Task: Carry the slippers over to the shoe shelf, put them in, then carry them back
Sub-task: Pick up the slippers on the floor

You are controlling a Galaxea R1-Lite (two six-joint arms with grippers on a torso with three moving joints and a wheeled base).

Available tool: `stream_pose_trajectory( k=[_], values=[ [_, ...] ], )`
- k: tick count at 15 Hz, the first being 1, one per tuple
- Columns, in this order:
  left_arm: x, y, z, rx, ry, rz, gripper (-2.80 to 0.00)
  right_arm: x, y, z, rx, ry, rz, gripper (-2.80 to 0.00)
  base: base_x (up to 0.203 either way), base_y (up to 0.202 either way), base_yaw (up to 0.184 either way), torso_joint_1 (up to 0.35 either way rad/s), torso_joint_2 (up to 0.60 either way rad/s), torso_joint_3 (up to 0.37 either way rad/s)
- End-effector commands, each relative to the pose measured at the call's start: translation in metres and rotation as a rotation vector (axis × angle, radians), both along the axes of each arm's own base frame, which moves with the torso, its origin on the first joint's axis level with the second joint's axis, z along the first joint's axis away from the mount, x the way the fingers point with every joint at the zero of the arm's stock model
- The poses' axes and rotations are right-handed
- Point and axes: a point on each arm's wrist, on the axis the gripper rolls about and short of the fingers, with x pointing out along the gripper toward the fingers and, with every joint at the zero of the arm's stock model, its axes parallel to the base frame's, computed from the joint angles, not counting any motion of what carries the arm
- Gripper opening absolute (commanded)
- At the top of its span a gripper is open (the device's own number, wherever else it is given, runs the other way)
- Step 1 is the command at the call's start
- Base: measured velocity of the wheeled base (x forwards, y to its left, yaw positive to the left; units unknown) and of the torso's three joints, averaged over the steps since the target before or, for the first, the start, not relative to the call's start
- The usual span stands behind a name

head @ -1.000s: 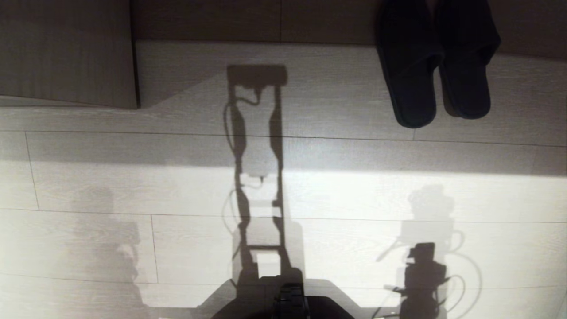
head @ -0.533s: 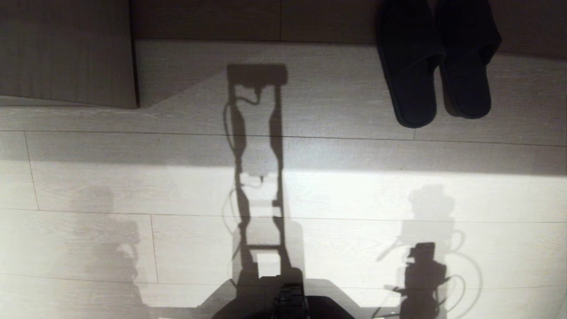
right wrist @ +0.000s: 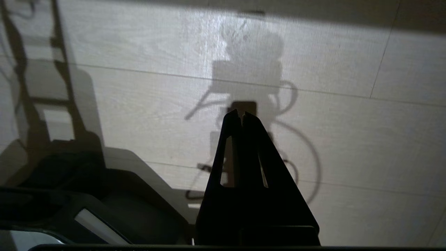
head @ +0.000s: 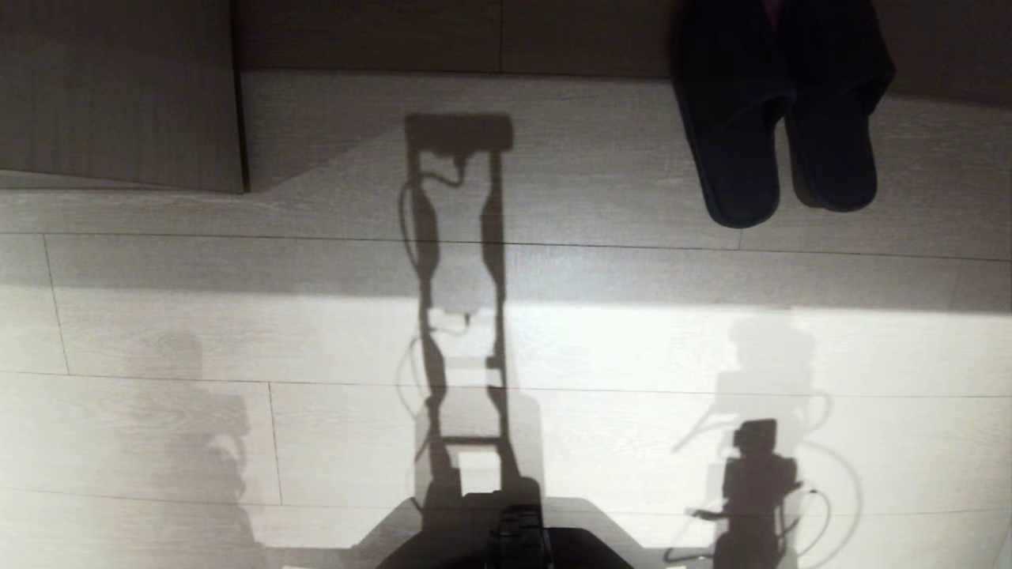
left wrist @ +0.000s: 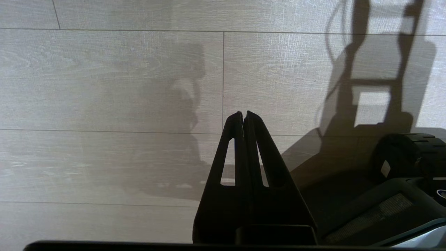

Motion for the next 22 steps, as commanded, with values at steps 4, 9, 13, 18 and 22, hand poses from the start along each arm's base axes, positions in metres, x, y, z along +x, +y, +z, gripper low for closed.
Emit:
stream_pose_trajectory(
  k=[4,9,13,18,22],
  values=[
    [0.0,0.0,0.0,-0.001,-0.001,0.001,-2.8,0.012,0.001,0.06,-0.001,0.06,0.089,-2.8,0.0,0.0,0.0,0.0,0.0,0.0],
    [0.0,0.0,0.0,-0.001,-0.001,0.001,-2.8,0.072,0.004,0.086,-0.017,0.212,0.125,-2.8,0.0,0.0,0.0,0.0,0.0,0.0],
    [0.0,0.0,0.0,0.0,-0.001,0.001,-2.8,0.147,0.009,0.09,-0.029,0.221,0.12,-2.8,0.0,0.0,0.0,0.0,0.0,0.0],
    [0.0,0.0,0.0,-0.001,-0.001,0.001,-2.8,0.218,0.009,0.091,-0.076,0.059,0.088,-2.8,0.0,0.0,0.0,0.0,0.0,0.0],
    [0.0,0.0,0.0,-0.001,-0.001,0.001,-2.8,0.246,0.002,0.106,-0.112,-0.105,0.028,-2.8,0.0,0.0,0.0,0.0,0.0,0.0]
  ],
)
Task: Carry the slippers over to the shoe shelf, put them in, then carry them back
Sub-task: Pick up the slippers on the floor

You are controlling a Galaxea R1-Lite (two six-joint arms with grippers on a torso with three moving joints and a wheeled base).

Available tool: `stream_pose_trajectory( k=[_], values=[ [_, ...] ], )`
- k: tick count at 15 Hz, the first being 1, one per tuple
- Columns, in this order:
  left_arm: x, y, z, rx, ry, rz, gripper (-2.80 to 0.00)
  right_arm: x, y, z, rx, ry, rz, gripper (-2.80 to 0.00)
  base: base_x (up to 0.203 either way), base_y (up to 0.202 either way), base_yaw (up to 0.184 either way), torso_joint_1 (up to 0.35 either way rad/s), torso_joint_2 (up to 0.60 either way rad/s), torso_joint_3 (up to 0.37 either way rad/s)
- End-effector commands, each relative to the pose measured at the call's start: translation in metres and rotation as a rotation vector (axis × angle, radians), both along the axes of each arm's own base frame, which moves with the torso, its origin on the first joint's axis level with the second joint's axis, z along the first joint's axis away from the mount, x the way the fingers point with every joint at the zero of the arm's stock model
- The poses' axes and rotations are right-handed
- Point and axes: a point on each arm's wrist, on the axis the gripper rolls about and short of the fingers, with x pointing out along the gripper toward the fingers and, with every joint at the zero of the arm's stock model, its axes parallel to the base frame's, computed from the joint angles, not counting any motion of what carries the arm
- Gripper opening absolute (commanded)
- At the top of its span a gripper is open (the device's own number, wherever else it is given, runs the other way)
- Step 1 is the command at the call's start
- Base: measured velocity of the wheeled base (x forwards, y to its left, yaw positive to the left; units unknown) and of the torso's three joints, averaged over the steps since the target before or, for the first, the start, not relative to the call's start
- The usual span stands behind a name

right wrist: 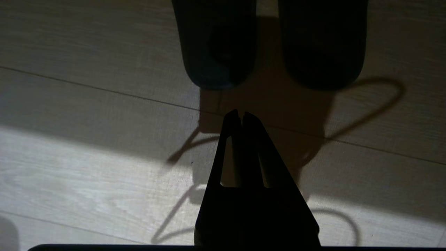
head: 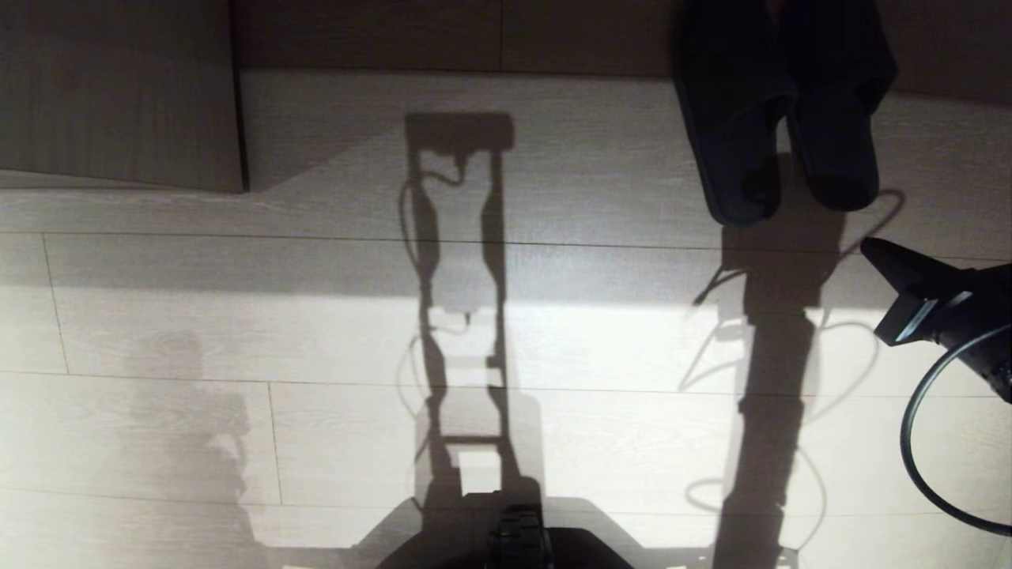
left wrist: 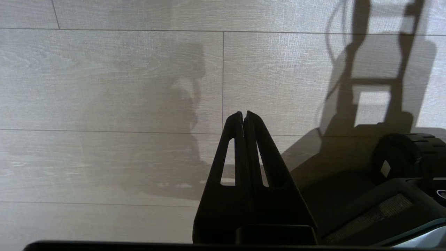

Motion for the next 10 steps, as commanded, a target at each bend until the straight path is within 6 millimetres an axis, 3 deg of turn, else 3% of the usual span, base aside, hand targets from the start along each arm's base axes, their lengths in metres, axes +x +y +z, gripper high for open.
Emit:
stream_pose_trajectory(
  k=[1,4,5,6,10],
  values=[
    [0.0,0.0,0.0,-0.001,-0.001,0.001,-2.8,0.013,-0.002,-0.006,-0.005,0.023,-0.01,-2.8,0.0,0.0,0.0,0.0,0.0,0.0],
    [0.0,0.0,0.0,-0.001,-0.001,0.001,-2.8,0.034,-0.007,-0.009,-0.019,0.022,-0.033,-2.8,0.0,0.0,0.0,0.0,0.0,0.0],
    [0.0,0.0,0.0,-0.001,-0.001,0.001,-2.8,0.034,-0.007,-0.01,-0.019,0.027,-0.033,-0.22,0.0,0.0,0.0,0.0,0.0,0.0],
    [0.0,0.0,0.0,0.0,-0.001,0.001,-2.8,0.036,-0.008,-0.01,-0.014,0.025,-0.039,0.0,0.0,0.0,0.0,0.0,0.0,0.0],
    [0.0,0.0,0.0,-0.001,-0.001,0.001,-2.8,0.04,-0.012,-0.009,-0.014,-0.007,-0.052,0.0,0.0,0.0,0.0,0.0,0.0,0.0]
  ],
)
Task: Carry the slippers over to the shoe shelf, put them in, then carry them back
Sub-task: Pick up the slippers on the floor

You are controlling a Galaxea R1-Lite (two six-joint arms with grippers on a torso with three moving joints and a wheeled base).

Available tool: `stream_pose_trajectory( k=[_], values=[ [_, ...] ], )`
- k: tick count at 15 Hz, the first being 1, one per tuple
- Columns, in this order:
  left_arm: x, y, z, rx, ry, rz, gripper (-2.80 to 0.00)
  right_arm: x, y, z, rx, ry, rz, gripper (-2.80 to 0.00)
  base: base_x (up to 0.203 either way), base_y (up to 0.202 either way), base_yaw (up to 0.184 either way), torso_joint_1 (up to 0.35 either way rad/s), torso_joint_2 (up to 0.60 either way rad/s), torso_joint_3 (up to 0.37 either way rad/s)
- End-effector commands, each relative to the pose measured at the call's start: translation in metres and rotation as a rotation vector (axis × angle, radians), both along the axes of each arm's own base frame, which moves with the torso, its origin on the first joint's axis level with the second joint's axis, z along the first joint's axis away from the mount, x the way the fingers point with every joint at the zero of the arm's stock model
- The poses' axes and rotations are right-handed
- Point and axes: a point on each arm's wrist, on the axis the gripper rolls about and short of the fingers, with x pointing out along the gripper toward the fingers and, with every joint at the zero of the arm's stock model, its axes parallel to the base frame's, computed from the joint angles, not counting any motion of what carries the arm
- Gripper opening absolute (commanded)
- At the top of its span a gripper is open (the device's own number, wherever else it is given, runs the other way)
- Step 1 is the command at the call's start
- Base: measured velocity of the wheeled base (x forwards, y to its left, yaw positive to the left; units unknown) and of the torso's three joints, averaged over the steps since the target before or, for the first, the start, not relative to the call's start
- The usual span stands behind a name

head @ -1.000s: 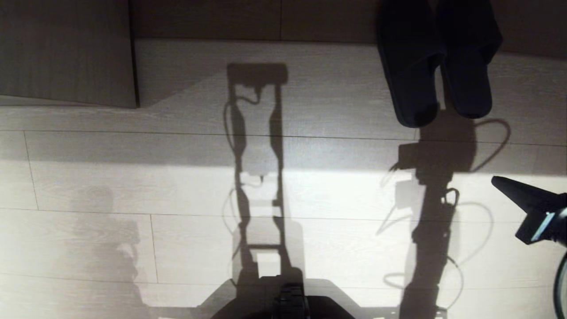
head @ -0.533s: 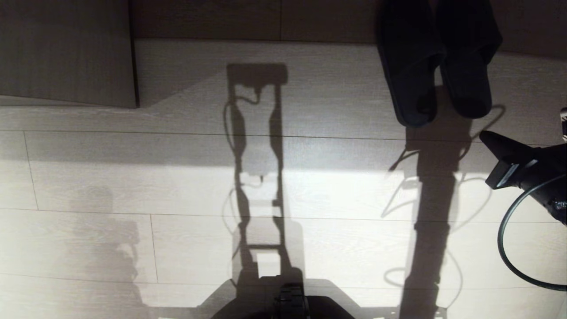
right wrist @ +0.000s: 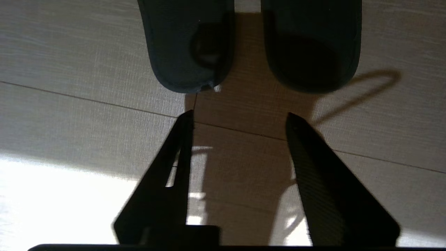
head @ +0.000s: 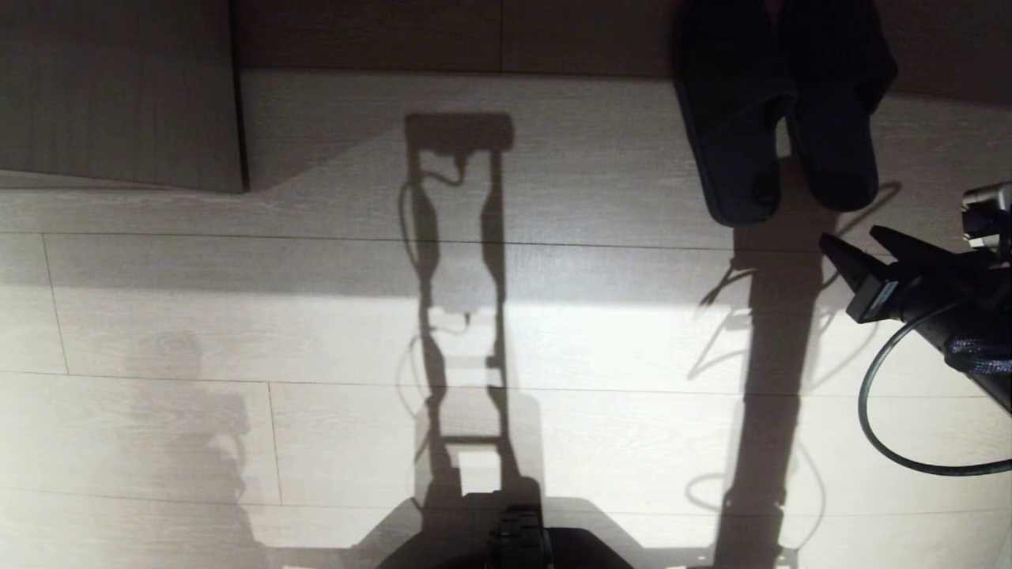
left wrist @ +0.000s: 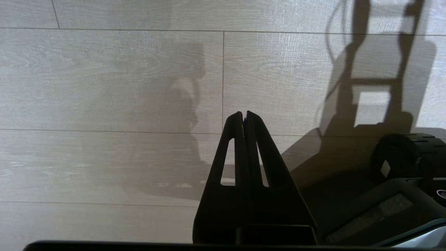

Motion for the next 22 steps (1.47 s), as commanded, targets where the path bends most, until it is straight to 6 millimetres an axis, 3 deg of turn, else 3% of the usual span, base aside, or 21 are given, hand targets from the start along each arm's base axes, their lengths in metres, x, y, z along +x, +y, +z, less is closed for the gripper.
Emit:
stream_pose_trajectory(
  k=[1,6,22],
  values=[
    [0.0,0.0,0.0,0.002,-0.001,0.001,-2.8,0.006,-0.001,-0.001,-0.003,-0.004,-0.001,0.0,0.0,0.0,0.0,0.0,0.0,0.0],
    [0.0,0.0,0.0,0.002,-0.001,0.001,-2.8,0.02,0.0,0.001,0.007,-0.02,0.005,0.0,0.0,0.0,0.0,0.0,0.0,0.0],
    [0.0,0.0,0.0,0.0,-0.001,0.001,-2.8,0.097,0.015,0.047,0.081,-0.261,0.095,0.0,0.0,0.0,0.0,0.0,0.0,0.0]
  ],
)
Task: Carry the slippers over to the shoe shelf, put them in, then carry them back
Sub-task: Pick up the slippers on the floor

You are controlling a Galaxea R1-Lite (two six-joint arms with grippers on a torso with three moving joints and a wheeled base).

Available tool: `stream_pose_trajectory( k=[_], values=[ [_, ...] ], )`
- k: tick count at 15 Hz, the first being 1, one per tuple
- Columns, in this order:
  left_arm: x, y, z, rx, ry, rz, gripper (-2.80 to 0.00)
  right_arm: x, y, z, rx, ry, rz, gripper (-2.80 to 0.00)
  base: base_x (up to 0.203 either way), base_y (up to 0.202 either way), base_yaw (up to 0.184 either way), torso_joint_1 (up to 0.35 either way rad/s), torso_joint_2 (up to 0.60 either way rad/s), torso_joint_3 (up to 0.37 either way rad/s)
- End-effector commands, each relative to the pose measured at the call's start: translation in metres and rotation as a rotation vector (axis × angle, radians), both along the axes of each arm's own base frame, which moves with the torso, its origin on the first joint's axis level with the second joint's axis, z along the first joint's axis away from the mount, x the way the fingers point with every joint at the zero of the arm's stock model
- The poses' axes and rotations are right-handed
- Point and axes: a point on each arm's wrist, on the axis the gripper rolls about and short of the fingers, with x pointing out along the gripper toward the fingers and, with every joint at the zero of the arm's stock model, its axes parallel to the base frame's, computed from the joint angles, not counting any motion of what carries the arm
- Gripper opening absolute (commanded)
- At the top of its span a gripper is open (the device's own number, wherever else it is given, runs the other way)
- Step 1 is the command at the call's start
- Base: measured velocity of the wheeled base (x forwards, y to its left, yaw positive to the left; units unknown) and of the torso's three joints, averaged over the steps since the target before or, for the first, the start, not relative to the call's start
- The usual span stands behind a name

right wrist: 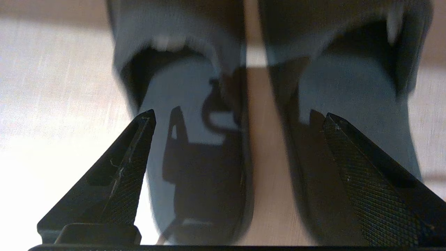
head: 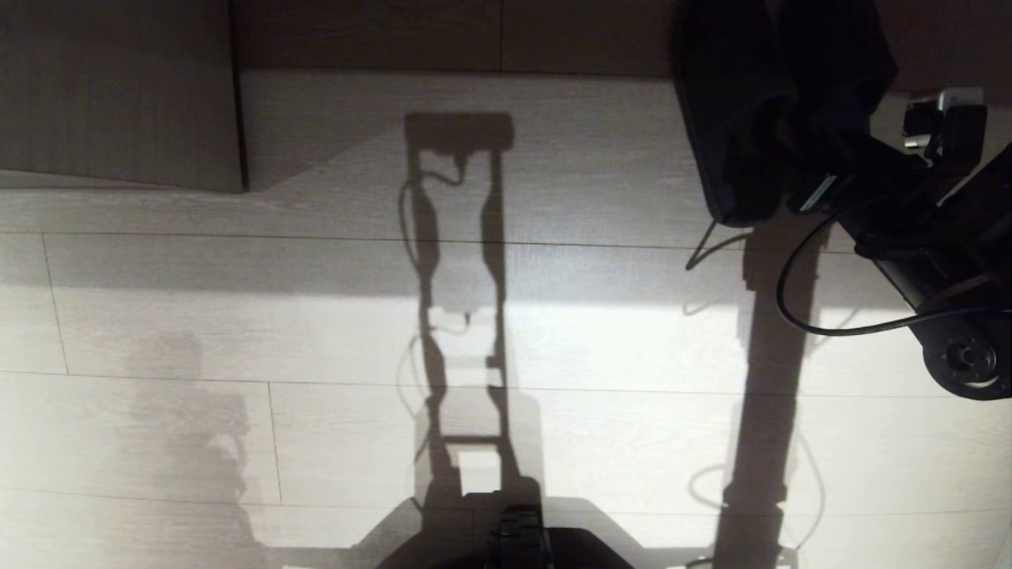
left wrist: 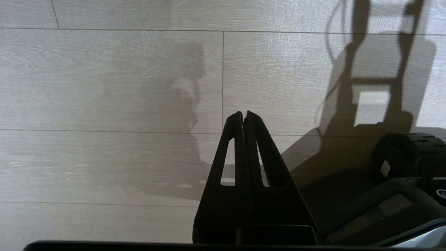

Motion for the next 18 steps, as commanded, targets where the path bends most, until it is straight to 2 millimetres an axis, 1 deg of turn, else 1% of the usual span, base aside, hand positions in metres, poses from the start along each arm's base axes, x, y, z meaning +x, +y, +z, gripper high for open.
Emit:
stream_pose_trajectory(
  k=[1,3,6,9,12,13,18],
  values=[
    [0.0,0.0,0.0,-0.001,-0.001,0.0,-2.8,0.01,0.0,0.002,-0.001,-0.021,0.002,0.0,0.0,0.0,0.0,0.0,0.0,0.0],
    [0.0,0.0,0.0,0.0,-0.001,0.0,-2.8,0.017,-0.001,0.006,-0.002,-0.047,-0.004,0.0,0.0,0.0,0.0,0.0,0.0,0.0],
    [0.0,0.0,0.0,-0.001,-0.001,0.0,-2.8,0.025,-0.002,0.006,-0.001,-0.055,-0.007,0.0,0.0,0.0,0.0,0.0,0.0,0.0],
    [0.0,0.0,0.0,0.0,-0.001,0.0,-2.8,0.036,-0.002,0.01,-0.001,-0.083,-0.008,0.0,0.0,0.0,0.0,0.0,0.0,0.0],
    [0.0,0.0,0.0,-0.001,-0.001,0.0,-2.8,0.038,-0.002,0.011,-0.001,-0.087,-0.008,0.0,0.0,0.0,0.0,0.0,0.0,0.0],
    [0.0,0.0,0.0,-0.001,-0.001,0.0,-2.8,0.041,-0.002,0.015,0.0,-0.108,-0.008,0.0,0.0,0.0,0.0,0.0,0.0,0.0],
    [0.0,0.0,0.0,-0.001,-0.001,0.0,-2.8,0.053,-0.002,0.021,0.002,-0.148,-0.01,0.0,0.0,0.0,0.0,0.0,0.0,0.0]
  ],
)
